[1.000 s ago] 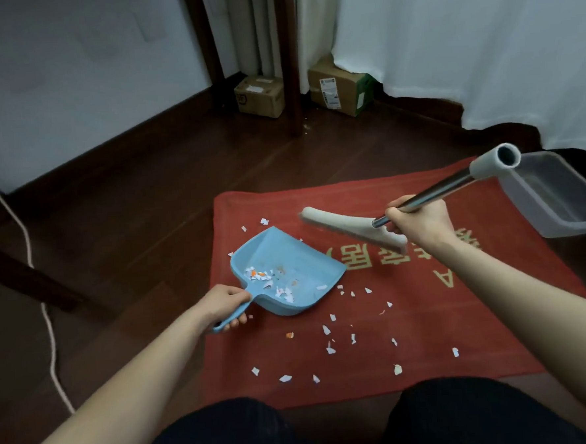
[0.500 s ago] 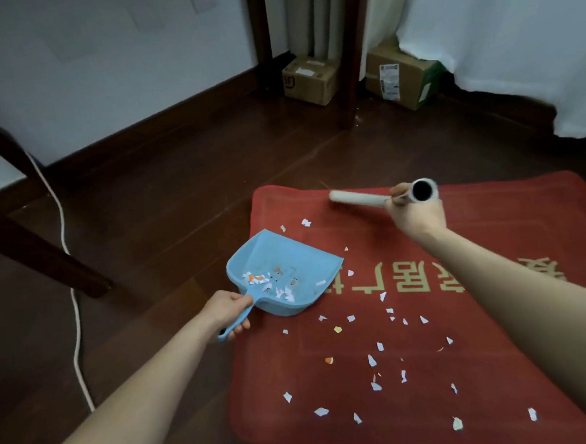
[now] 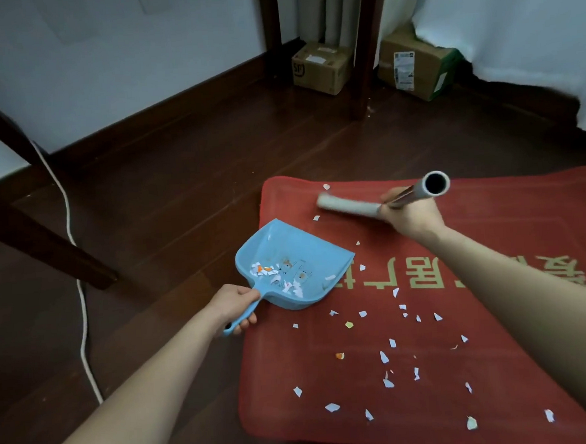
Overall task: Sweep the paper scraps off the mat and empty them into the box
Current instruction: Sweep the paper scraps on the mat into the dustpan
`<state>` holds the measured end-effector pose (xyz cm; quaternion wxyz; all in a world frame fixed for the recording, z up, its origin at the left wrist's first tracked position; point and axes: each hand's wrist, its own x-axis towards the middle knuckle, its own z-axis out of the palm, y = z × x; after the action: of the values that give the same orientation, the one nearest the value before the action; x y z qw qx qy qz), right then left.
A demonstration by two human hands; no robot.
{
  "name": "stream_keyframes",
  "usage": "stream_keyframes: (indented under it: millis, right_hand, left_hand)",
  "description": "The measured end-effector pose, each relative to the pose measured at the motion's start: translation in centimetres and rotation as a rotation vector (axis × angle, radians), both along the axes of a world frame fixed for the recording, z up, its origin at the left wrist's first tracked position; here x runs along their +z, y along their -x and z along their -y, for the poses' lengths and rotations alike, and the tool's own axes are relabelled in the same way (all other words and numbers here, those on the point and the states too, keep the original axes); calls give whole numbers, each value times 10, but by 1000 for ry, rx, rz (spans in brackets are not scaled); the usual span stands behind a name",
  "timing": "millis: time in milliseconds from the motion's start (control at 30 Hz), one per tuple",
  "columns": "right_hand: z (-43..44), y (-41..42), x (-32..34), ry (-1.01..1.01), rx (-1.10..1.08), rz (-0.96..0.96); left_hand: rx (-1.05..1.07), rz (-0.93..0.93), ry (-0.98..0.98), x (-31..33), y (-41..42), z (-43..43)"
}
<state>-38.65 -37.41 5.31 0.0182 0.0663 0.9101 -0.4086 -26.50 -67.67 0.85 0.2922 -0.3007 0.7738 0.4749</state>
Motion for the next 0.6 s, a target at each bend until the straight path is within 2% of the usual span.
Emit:
stream_keyframes:
  millis: [67, 100, 200, 267, 367, 400, 467, 533, 600]
  right_hand:
    - [2, -8, 6, -11, 188, 97]
    - [0, -10, 12, 58, 216, 102]
    - [-10, -12, 28, 235, 57, 25]
    - [-17, -7, 24, 116, -46, -41]
    - [-24, -3, 5, -46, -90, -3]
    - [-23, -4, -2, -81, -67, 47]
    - [-23, -10, -7, -140, 135, 68]
    - [-22, -14, 2, -15, 263, 53]
    - [-24, -9, 13, 163, 175, 29]
  left_hand:
    - [-14, -14, 4, -1, 2, 2]
    - [-21, -24, 6, -1, 2, 4]
    - [-47, -52, 21, -3, 1, 7]
    - [-72, -60, 31, -4, 3, 2]
    - [-72, -51, 25, -6, 10, -10]
    - [-64, -47, 21, -6, 12, -14]
    - [-65, -45, 11, -8, 18, -22]
    - [-57, -48, 2, -7, 18, -23]
    - [-48, -53, 1, -7, 17, -21]
